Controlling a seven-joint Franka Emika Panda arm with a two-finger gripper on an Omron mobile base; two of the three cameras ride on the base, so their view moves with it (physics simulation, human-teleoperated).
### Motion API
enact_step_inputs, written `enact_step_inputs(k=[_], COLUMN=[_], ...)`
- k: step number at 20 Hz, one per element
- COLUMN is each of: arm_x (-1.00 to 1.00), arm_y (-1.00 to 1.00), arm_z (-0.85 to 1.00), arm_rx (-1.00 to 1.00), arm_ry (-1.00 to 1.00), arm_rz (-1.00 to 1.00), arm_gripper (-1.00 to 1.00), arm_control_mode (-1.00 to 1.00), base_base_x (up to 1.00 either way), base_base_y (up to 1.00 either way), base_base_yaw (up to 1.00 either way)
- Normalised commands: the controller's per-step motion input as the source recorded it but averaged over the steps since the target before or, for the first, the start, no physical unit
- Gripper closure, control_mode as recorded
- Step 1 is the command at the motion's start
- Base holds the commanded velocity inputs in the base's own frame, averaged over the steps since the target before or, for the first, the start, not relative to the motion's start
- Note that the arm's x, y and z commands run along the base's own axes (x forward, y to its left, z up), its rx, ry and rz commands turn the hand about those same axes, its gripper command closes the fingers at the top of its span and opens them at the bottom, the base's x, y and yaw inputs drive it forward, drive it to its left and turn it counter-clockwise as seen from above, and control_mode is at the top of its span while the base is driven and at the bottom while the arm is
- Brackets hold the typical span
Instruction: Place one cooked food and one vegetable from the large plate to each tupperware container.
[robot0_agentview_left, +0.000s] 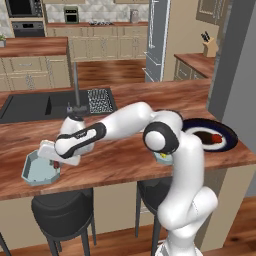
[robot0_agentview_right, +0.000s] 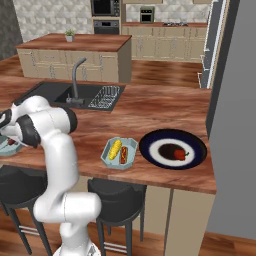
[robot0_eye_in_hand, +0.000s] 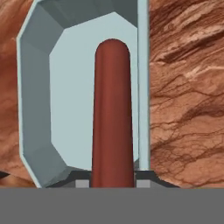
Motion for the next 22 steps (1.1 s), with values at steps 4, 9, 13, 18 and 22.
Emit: enact_step_inputs(k=[4,9,13,18,22], arm_x=[0.12,0.19,0.15,0.05,0.01], arm_y=[0.30,0.21,0.00,0.00,0.00], arm_z=[-0.04,-0.12,-0.24,-0.17,-0.07], arm_rx=[0.00,0.00,0.00,0.00,0.00], arm_ry=[0.01,0.00,0.00,0.00,0.00], arm_rz=[0.00,0.00,0.00,0.00,0.00], arm_gripper=[1.00,1.00,1.00,-1.00,-1.00], arm_control_mode=[-1.00,-1.00,-1.00,-1.00,-1.00], base_base_x=[0.00,0.00,0.00,0.00,0.00], base_base_y=[0.00,0.00,0.00,0.00,0.00], base_base_yaw=[0.00,0.00,0.00,0.00,0.00])
